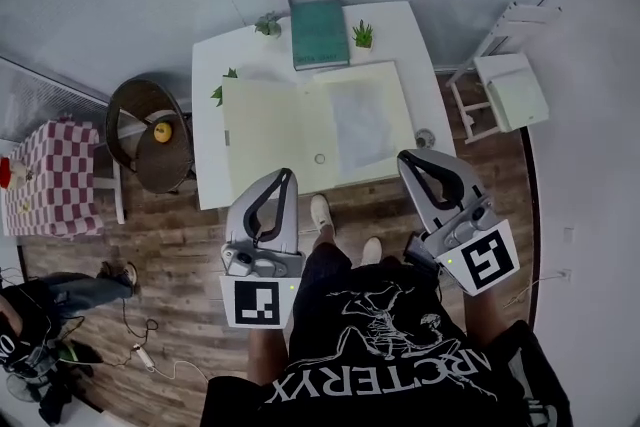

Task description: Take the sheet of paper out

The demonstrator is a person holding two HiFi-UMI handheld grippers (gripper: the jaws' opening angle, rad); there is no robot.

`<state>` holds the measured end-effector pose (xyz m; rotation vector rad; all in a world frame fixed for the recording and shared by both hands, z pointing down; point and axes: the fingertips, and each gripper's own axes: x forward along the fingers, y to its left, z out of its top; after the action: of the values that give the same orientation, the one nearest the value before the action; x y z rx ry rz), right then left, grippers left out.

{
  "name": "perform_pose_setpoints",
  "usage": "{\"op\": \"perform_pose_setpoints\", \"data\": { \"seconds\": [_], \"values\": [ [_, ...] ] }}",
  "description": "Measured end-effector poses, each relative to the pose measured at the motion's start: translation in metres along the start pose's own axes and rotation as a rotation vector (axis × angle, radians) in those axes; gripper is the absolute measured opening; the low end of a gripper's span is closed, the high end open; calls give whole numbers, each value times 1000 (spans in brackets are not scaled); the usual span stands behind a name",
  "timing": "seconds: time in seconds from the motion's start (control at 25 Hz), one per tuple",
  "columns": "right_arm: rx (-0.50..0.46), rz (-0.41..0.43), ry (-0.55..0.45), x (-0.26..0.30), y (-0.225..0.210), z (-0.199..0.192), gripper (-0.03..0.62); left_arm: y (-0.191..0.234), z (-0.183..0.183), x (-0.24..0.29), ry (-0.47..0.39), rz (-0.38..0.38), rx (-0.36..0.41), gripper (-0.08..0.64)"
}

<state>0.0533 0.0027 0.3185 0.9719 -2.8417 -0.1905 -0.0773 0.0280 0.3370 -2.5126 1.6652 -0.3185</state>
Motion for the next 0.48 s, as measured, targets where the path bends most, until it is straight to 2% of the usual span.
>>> {"op": "perform_pose_setpoints", "data": {
  "seconds": [0.08,0.16,0.24,0.48],
  "values": [
    [17,-14,-5,27,-8,6,12,23,-1,18,-11,-26,-14,12],
    [24,-21,-7,54,-14,13,12,44,2,34,-25,-54,11,12],
    [5,-31,-2,79,-17,19,12,64,4,46,-48,-82,31,11],
    [-31,-79,41,121,-24,24,12,103,0,68,-75,-140,7,11]
  ]
}}
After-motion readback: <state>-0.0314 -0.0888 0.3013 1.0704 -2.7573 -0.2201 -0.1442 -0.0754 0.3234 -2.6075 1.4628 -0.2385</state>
